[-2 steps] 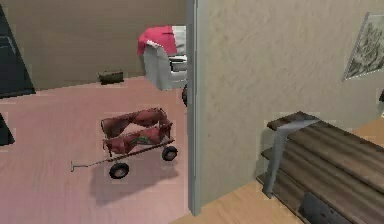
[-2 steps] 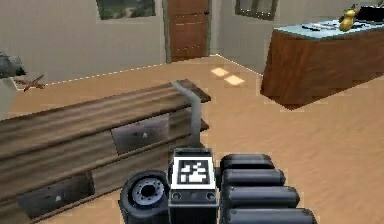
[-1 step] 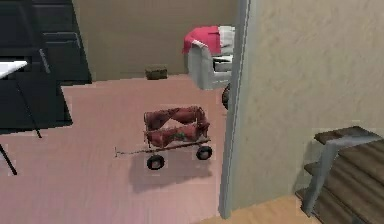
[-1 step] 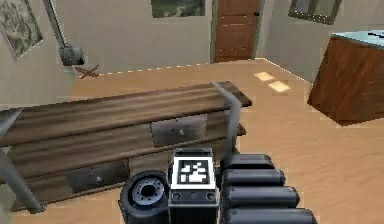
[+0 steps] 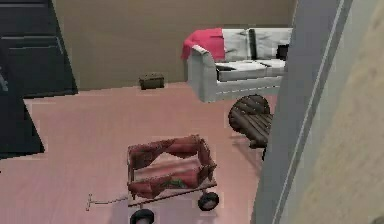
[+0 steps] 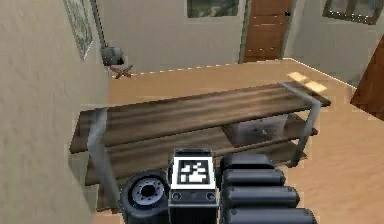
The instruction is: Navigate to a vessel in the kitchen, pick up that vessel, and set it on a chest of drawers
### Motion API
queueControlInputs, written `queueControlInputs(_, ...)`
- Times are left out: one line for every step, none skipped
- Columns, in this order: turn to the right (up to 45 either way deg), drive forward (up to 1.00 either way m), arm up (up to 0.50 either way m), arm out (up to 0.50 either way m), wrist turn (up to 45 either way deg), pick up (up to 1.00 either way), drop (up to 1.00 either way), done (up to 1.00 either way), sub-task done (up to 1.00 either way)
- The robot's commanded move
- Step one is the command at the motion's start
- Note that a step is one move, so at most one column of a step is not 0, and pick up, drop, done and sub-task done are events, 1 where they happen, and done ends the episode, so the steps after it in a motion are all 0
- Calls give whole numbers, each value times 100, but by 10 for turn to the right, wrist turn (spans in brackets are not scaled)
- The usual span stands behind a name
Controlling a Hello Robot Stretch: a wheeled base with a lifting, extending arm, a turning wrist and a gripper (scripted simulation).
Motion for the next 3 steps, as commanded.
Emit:
queueControlInputs(-450,0,0,0,0,0,0,0,0)
queueControlInputs(-60,0,0,0,0,0,0,0,0)
queueControlInputs(0,100,0,0,0,0,0,0,0)
